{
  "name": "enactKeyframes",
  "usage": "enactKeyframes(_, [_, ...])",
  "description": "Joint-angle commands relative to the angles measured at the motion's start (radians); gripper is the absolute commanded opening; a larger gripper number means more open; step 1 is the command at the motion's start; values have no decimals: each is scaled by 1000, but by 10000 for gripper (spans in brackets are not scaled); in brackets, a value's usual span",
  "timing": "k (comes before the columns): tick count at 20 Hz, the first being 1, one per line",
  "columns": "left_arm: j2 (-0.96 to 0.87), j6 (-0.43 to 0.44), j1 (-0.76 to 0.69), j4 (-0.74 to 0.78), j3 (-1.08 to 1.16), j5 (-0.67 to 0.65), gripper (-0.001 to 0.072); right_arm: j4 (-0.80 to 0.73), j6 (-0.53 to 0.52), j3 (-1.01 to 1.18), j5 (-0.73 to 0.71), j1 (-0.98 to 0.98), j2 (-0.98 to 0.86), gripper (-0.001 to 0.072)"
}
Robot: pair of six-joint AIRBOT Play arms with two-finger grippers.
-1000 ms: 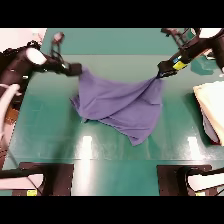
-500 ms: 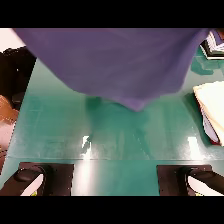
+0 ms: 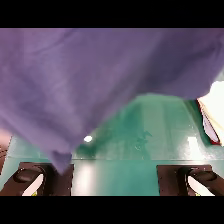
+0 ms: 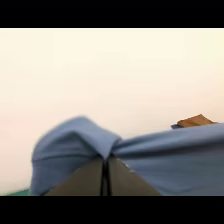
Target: Fold the shirts.
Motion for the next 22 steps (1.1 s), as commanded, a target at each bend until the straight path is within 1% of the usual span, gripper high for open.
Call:
enactKeyframes(1, [-117, 0, 1, 10, 14, -183, 21, -14, 6, 1, 30, -1, -99, 11])
enactKeyframes(4, [-341, 30, 1, 85, 13, -400, 22, -14, 6, 1, 143, -1, -287, 12])
enactKeyframes(6, [-518, 31, 1, 92, 13, -483, 23, -14, 4, -9, 209, -1, -423, 11])
enactKeyframes(8, [-697, 30, 1, 79, 13, -482, 22, -16, 2, -94, 193, -2, -529, 11])
enactKeyframes(12, [-1002, 29, 1, 84, 13, -399, 23, -10, -2, -204, 87, -25, -717, 12])
enactKeyframes(14, [-1096, 29, 1, 84, 13, -347, 23, -4, -4, -192, 45, -25, -790, 12])
enactKeyframes(17, [-1156, 15, 1, 87, 13, -283, 25, -3, -5, -127, 11, -25, -874, 15])
enactKeyframes(18, [-1156, 14, 1, 90, 13, -267, 80, -3, -5, -110, 2, -25, -889, 15])
enactKeyframes(19, [-1153, 14, 1, 93, 13, -259, 365, -3, -4, -91, 0, -25, -901, 16])
enactKeyframes(20, [-1151, 14, 2, 99, 17, -267, 552, -2, -4, -68, 5, -25, -909, 57])
enactKeyframes(21, [-1151, 14, 2, 124, 27, -298, 536, -1, -4, -56, 6, -25, -908, 279])
enactKeyframes(22, [-1147, 5, 9, 141, 40, -339, 486, 13, -4, -51, 18, -26, -898, 363])
